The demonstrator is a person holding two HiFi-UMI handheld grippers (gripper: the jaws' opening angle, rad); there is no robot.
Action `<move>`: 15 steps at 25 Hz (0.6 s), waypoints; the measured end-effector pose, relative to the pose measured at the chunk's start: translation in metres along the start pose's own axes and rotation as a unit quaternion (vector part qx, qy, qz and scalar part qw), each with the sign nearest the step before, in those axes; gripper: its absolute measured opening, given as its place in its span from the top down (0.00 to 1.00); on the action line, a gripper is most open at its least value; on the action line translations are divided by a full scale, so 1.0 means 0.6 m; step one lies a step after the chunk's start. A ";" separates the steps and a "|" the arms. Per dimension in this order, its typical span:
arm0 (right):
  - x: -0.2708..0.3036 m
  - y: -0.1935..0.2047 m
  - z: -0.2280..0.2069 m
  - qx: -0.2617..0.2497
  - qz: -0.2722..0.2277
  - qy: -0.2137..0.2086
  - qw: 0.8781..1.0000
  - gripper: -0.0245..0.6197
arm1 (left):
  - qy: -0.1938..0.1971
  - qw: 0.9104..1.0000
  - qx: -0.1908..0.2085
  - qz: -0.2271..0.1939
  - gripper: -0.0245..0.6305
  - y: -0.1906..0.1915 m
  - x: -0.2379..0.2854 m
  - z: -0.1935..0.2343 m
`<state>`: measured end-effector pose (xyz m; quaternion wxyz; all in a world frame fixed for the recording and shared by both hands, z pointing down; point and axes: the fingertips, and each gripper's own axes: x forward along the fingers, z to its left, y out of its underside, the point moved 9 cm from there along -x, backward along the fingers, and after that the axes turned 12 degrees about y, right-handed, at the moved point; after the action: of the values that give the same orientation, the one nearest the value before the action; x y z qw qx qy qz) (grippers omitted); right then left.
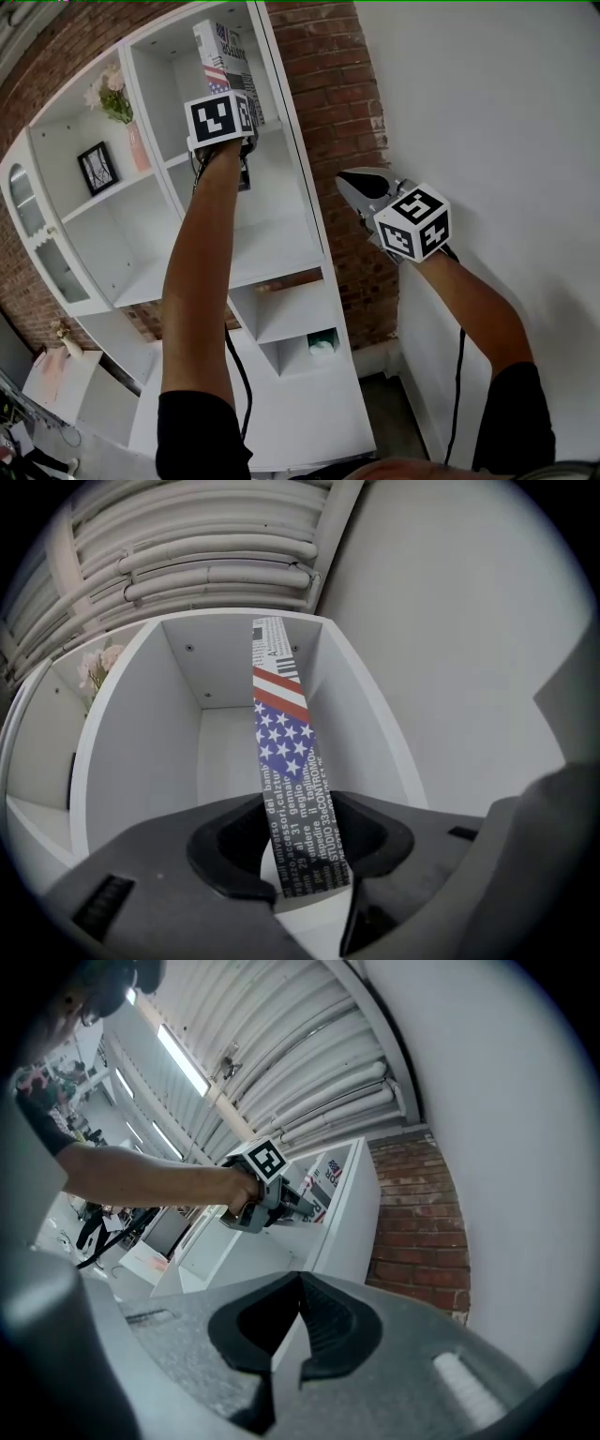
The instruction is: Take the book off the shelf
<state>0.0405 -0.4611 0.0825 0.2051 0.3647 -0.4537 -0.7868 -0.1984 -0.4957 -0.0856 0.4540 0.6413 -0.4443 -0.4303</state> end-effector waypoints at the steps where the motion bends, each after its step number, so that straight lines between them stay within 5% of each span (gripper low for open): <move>1: -0.001 0.002 -0.001 0.000 0.000 0.001 1.000 0.96 | 0.000 1.000 -0.001 -0.001 0.68 0.000 0.000 0.001; 15: -0.011 -0.001 0.014 0.001 0.006 0.006 1.000 0.96 | 0.013 0.995 -0.024 -0.091 0.73 -0.011 -0.093 0.029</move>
<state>0.0388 -0.4516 0.0872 0.2126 0.3671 -0.4557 -0.7826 -0.2271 -0.4442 -0.0873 0.4338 0.6738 -0.3675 -0.4720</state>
